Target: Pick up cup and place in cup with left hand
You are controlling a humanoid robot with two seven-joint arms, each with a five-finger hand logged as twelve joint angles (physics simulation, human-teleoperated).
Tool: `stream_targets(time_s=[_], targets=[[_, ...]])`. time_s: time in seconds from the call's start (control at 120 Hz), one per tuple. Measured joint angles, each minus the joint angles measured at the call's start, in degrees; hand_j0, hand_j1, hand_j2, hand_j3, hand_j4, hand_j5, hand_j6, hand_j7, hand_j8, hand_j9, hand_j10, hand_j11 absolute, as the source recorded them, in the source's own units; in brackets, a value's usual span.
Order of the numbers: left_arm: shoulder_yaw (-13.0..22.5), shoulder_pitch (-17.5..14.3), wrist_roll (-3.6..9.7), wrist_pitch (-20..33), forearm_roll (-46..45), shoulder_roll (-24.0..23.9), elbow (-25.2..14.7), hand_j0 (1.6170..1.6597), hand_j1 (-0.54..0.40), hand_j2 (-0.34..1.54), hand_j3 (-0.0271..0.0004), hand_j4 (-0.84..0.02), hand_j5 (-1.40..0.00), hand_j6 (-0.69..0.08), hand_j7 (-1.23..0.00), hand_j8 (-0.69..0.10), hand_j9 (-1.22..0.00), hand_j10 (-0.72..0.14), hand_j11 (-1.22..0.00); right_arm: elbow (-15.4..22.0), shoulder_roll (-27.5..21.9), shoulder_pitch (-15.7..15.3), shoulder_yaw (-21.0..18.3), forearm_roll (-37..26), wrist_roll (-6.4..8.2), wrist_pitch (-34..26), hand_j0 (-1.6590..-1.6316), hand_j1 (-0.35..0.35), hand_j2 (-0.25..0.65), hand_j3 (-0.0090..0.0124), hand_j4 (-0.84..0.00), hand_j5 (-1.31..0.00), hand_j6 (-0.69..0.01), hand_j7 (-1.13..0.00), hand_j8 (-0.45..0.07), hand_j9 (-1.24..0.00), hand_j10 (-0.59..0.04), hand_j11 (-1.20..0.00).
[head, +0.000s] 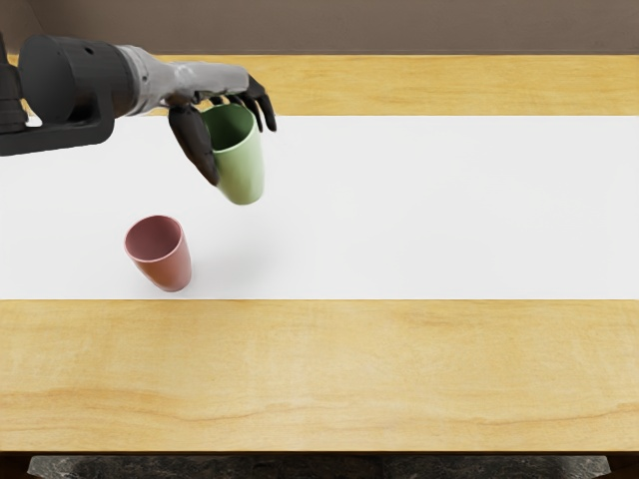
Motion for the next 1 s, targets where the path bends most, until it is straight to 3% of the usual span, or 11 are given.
stream_targets(time_s=[0.175,0.442,0.508,1.0], targets=[[-0.60,-0.04,0.01,-1.94,-2.52,2.39,-1.14,1.6555,-0.112,0.11,0.0000,-0.414,-0.57,-0.360,-0.58,-0.277,-0.57,-0.393,-0.57,0.01,0.00,0.05,0.04,0.03,-0.06,-0.01,-1.6581,-0.321,-0.005,0.0000,-0.024,-0.03,-0.024,-0.03,-0.024,-0.03,-0.024,-0.03],[-2.41,0.14,0.00,-7.58,-8.10,11.05,-1.56,1.6558,-0.100,0.10,0.0000,-0.410,-0.56,-0.370,-0.57,-0.297,-0.56,-0.404,-0.56,0.30,0.00,0.05,0.12,0.08,-0.08,0.05,-1.6581,-0.321,-0.005,0.0000,-0.024,-0.03,-0.024,-0.03,-0.024,-0.03,-0.024,-0.03],[-2.61,0.13,0.00,-9.09,-9.38,11.65,-1.58,1.6558,-0.104,0.10,0.0000,-0.409,-0.56,-0.375,-0.57,-0.291,-0.56,-0.428,-0.56,0.41,0.00,0.02,0.13,0.09,-0.08,0.06,-1.6581,-0.321,-0.005,0.0000,-0.024,-0.03,-0.024,-0.03,-0.024,-0.03,-0.024,-0.03],[-2.57,1.14,0.02,-12.65,-10.50,16.02,-1.53,1.6530,-0.166,0.17,0.0000,-0.415,-0.61,-0.313,-0.61,-0.232,-0.61,-0.353,-0.61,0.53,0.00,0.05,0.31,0.17,-0.50,0.20,-1.6581,-0.320,-0.005,0.0000,-0.024,-0.03,-0.024,-0.03,-0.024,-0.03,-0.024,-0.03]])
